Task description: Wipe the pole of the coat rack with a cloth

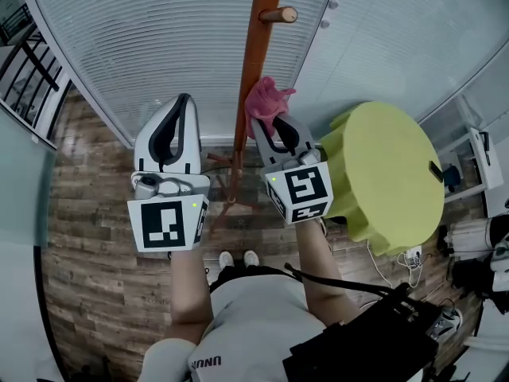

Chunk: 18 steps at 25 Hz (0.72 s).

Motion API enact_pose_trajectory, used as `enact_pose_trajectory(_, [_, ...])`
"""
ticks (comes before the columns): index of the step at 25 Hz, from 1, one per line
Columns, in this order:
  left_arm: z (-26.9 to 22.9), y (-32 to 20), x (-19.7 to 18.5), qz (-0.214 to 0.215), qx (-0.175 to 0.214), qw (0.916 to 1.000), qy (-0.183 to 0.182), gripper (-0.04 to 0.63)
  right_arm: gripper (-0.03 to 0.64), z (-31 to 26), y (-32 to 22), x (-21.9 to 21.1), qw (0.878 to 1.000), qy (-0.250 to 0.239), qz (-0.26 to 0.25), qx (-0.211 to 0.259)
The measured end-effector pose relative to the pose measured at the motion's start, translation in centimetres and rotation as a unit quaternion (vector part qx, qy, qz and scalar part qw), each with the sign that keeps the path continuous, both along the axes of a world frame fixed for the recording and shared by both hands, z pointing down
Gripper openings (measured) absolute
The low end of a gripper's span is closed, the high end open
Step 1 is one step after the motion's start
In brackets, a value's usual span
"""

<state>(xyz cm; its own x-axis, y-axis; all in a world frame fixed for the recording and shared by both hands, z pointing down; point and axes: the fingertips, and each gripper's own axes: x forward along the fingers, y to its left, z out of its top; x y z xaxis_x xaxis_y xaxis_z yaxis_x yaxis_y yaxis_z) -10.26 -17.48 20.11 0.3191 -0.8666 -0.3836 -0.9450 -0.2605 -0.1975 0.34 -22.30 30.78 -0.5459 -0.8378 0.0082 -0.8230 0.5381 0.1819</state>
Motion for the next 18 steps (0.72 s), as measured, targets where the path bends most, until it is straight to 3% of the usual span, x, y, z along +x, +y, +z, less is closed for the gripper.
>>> enact_pose_trajectory(18, [1.1, -0.3, -0.3, 0.001, -0.017, 0.9999, 0.004, 0.013, 0.074, 2.4, 0.1, 0.0, 1.000, 0.011, 0.004, -0.029])
